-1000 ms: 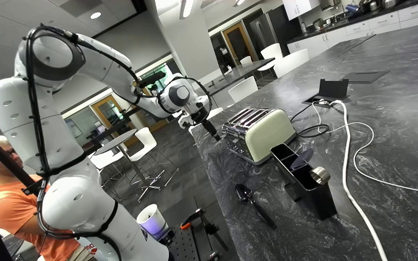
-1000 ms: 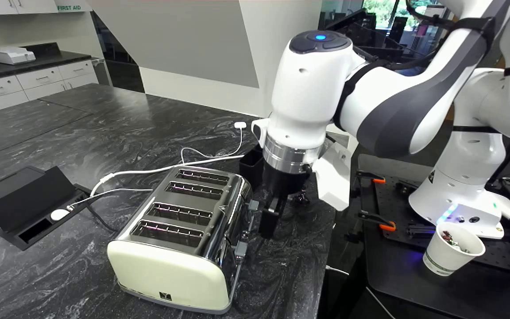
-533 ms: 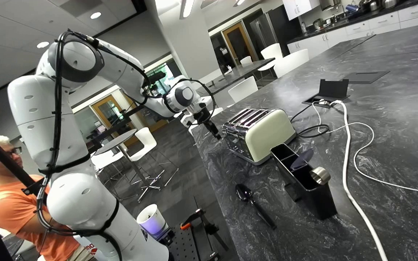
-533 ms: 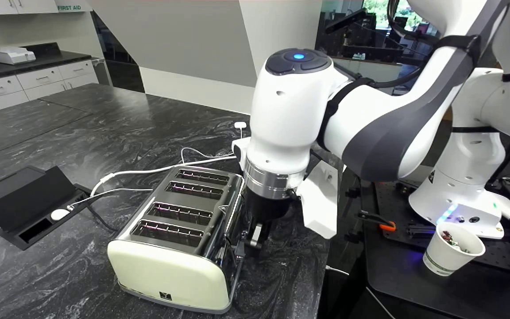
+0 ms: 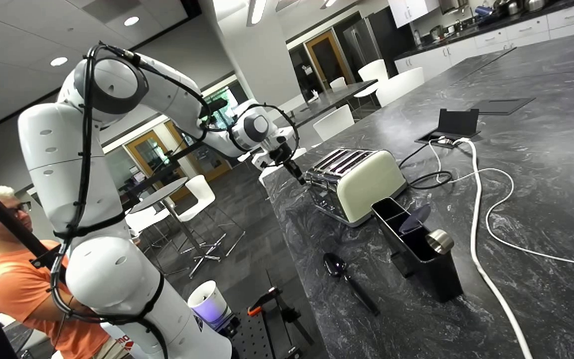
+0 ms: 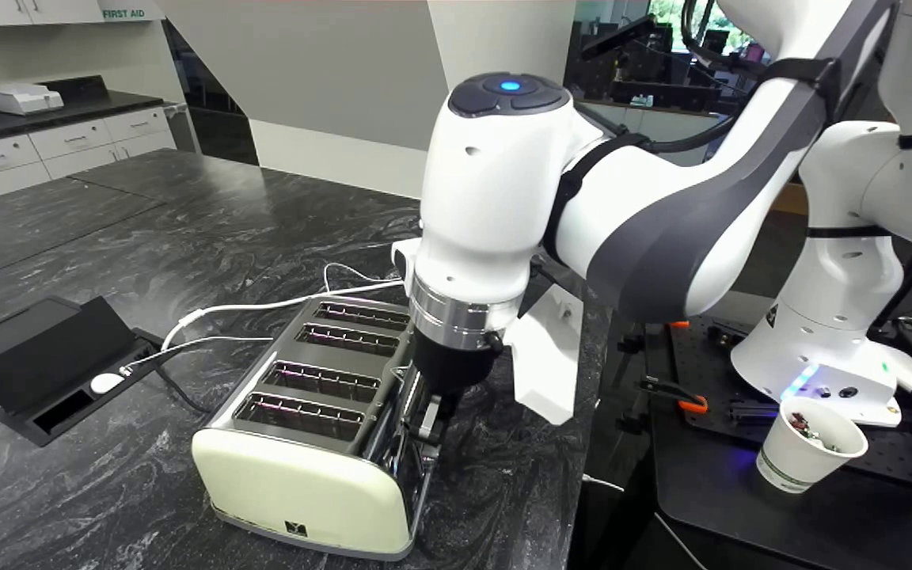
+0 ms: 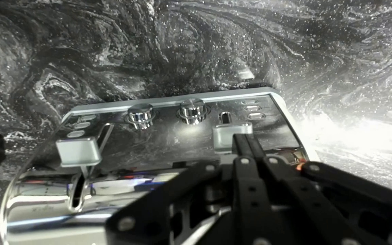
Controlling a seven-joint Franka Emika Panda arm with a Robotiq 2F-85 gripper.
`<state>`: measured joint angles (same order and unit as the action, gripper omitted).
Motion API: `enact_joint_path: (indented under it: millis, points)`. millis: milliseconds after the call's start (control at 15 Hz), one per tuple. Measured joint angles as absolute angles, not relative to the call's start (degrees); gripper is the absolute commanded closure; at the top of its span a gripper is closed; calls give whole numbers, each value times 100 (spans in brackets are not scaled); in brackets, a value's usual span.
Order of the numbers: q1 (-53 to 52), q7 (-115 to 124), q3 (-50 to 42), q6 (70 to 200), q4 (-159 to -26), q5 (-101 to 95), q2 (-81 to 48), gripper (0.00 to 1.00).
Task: Push the left toaster lever down
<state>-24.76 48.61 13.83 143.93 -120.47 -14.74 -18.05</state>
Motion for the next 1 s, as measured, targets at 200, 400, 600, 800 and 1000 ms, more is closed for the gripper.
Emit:
enact_joint_path:
  millis: [200, 400, 600, 800, 1000]
  points:
    - [-2477, 4859, 1322, 14393, -11985, -1474, -1884, 100]
    - [-2477, 4852, 1285, 14393, -11945, -1452, -1955, 100]
    - [-2477, 4851, 1279, 14393, -11934, -1440, -2010, 100]
    - [-2477, 4821, 1278, 14398, -11933, -1412, -2064, 100]
    - [-2477, 4652, 1273, 14439, -11933, -1379, -2120, 100]
